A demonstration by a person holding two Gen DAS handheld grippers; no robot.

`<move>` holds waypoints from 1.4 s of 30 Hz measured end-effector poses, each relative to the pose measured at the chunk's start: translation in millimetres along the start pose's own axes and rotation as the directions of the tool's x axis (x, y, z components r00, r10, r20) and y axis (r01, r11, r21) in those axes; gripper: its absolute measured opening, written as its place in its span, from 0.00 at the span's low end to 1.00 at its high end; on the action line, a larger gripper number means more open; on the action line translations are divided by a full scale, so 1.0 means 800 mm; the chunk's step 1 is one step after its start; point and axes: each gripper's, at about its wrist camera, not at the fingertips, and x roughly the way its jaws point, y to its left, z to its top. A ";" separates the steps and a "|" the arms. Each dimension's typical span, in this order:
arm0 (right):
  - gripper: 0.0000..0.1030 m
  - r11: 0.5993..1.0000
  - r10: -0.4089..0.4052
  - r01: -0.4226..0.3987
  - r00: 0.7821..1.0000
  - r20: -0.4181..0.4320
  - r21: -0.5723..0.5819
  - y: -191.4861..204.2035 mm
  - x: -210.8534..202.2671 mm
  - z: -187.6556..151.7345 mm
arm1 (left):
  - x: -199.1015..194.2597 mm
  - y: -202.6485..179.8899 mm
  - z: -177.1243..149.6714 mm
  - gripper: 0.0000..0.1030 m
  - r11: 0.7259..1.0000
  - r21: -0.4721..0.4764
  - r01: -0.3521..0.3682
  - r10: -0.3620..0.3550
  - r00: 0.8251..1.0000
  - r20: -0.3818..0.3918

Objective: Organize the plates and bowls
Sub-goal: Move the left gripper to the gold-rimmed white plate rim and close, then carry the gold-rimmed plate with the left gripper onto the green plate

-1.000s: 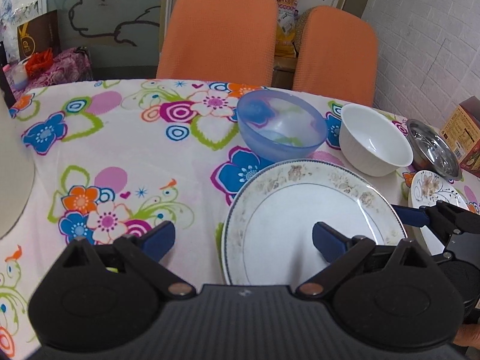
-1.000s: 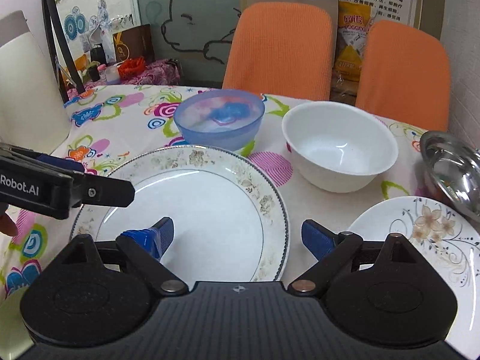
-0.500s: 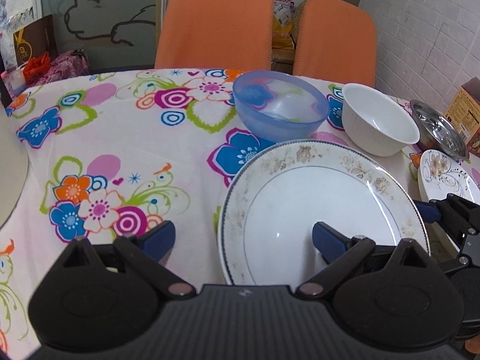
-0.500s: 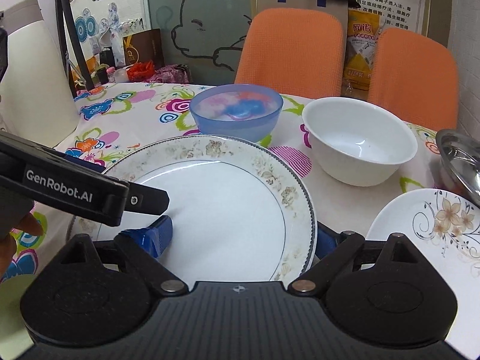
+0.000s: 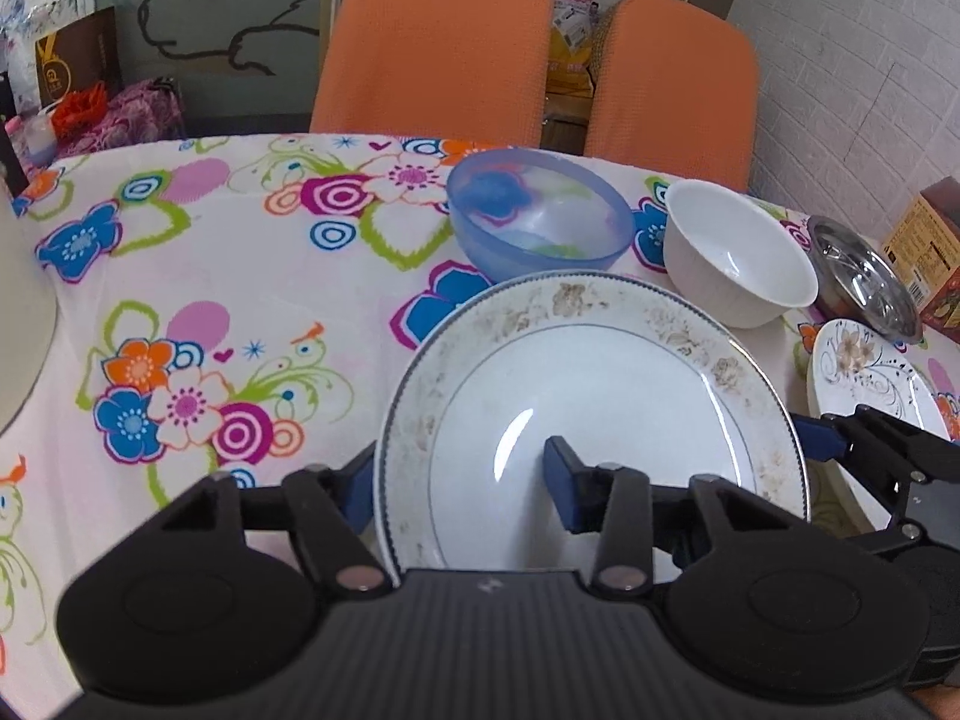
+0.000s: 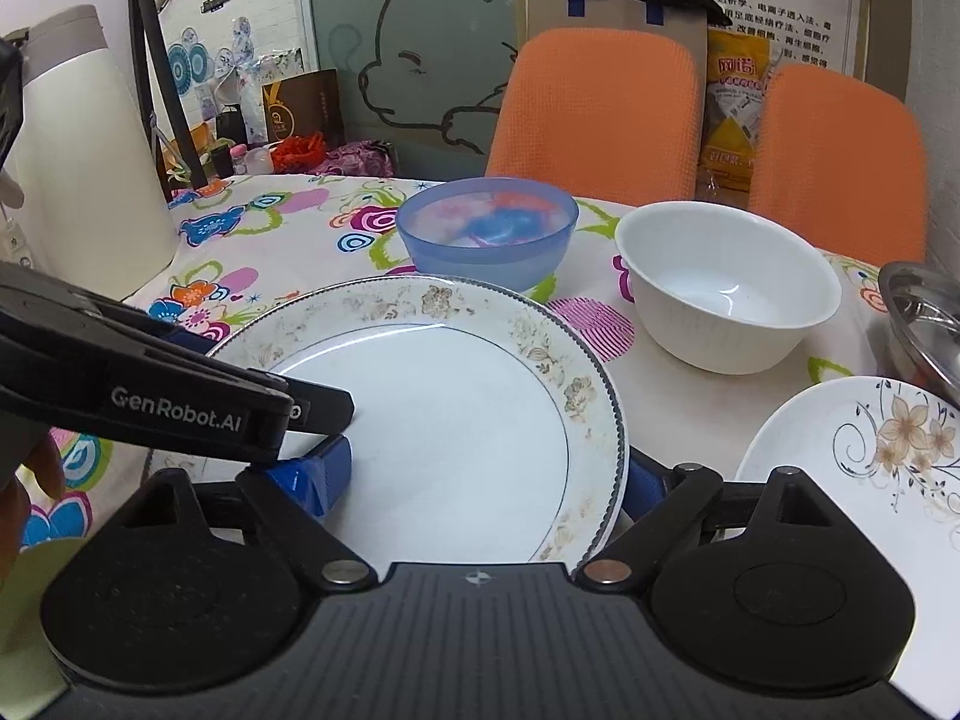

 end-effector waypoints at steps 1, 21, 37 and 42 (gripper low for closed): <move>0.75 0.999 0.026 -0.026 1.000 0.002 0.033 -0.004 -0.003 0.002 | -0.003 0.000 0.002 0.42 1.000 -0.004 0.006 -0.006 1.000 -0.004; 0.77 0.996 0.047 -0.045 0.999 -0.016 0.083 0.000 0.012 0.011 | 0.008 0.020 0.001 0.71 1.000 -0.002 0.018 -0.018 1.000 0.008; 0.78 0.998 0.027 -0.024 0.998 -0.048 0.055 0.029 0.015 0.010 | -0.006 0.037 -0.011 0.71 1.000 -0.015 0.023 -0.022 1.000 0.019; 0.79 0.994 0.045 -0.040 0.998 -0.043 0.106 0.020 0.002 0.001 | 0.002 0.026 -0.011 0.71 1.000 0.009 -0.014 0.014 1.000 -0.026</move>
